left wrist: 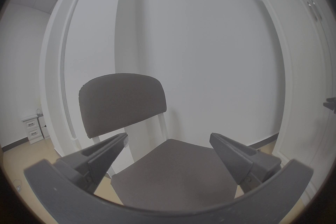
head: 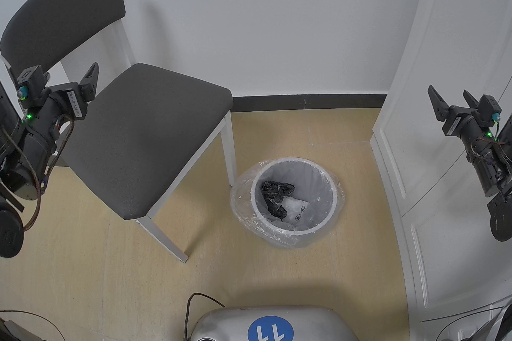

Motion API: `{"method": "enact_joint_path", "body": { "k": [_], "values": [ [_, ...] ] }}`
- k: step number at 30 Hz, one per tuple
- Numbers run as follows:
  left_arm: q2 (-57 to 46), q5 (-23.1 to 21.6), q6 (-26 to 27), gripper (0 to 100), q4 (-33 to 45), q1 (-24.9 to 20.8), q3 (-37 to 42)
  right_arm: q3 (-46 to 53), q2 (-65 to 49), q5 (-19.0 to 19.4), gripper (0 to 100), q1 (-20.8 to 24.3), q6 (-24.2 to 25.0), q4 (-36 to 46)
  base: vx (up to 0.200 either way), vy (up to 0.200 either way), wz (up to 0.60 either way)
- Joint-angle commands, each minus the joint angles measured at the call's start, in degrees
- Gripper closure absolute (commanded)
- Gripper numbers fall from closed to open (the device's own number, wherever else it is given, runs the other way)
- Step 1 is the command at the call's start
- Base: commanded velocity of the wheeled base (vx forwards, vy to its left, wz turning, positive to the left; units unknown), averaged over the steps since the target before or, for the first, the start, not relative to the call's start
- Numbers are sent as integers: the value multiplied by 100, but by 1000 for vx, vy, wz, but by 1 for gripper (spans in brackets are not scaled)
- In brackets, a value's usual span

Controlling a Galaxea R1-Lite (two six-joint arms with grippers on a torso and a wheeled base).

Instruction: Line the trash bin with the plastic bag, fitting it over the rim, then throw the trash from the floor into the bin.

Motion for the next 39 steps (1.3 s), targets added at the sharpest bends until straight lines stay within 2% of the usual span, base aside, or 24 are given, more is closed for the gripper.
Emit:
{"method": "enact_joint_path", "body": {
  "k": [1,6,8,13,26,28,33,39],
  "values": [
    [-558,3,-3,0,101,12,239,291,-582,-76,0,-45,63,27,0,0,0],
    [-1191,3,-29,0,743,12,283,431,-1232,-217,0,-80,45,370,0,0,0],
    [-1446,12,-29,0,945,12,335,423,-1566,-261,0,-71,63,739,0,0,0],
    [-2026,408,-20,0,1551,12,335,475,-2401,-410,0,-107,89,1548,0,0,0],
    [-3248,566,-20,0,2747,12,344,625,-3825,-419,0,-414,274,2805,0,0,0],
    [-3546,566,-29,0,3116,12,335,660,-4256,-428,0,-432,265,3226,0,0,0],
    [-3810,575,-38,0,3388,21,344,581,-4853,-392,0,-643,256,4009,0,0,0],
    [-4118,654,-38,0,3669,39,353,563,-5407,-401,0,-678,256,4606,0,0,0]
  ]
}}
